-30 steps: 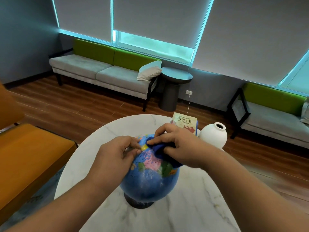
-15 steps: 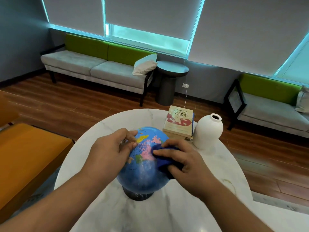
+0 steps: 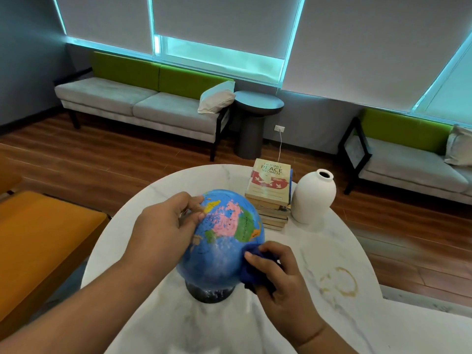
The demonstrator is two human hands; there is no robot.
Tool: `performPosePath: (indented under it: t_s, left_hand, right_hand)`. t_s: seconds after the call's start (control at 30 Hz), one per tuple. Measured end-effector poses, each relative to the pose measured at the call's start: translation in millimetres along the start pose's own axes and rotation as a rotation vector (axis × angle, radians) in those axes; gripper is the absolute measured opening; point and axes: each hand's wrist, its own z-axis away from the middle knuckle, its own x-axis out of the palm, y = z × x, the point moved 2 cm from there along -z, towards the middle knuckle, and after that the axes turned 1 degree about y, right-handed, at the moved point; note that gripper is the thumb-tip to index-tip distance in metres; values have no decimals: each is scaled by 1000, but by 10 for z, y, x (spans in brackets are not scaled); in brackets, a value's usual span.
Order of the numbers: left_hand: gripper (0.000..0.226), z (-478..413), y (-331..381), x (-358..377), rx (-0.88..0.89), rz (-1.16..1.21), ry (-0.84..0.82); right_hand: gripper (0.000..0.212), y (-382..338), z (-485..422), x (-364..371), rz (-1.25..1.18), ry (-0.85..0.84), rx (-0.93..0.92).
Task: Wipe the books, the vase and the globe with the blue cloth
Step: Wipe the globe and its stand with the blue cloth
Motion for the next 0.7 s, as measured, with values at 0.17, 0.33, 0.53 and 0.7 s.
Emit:
performPosePath:
  t_s: [0.17, 0.33, 0.53, 0.7]
  left_hand:
    - [8, -6, 11, -5, 16, -55, -3]
    - [7, 6, 28, 16, 26, -34, 4]
    - [8, 29, -3, 11, 53, -63, 1]
    - [7, 28, -23, -32, 61, -148, 0]
  right_hand:
    - [38, -342, -451, 53, 95, -77, 7]
    - [39, -428, -639, -18, 149, -256, 34]
    - [36, -487, -687, -55, 149, -286, 44]
    - [34, -662, -1066, 35, 272, -410, -1]
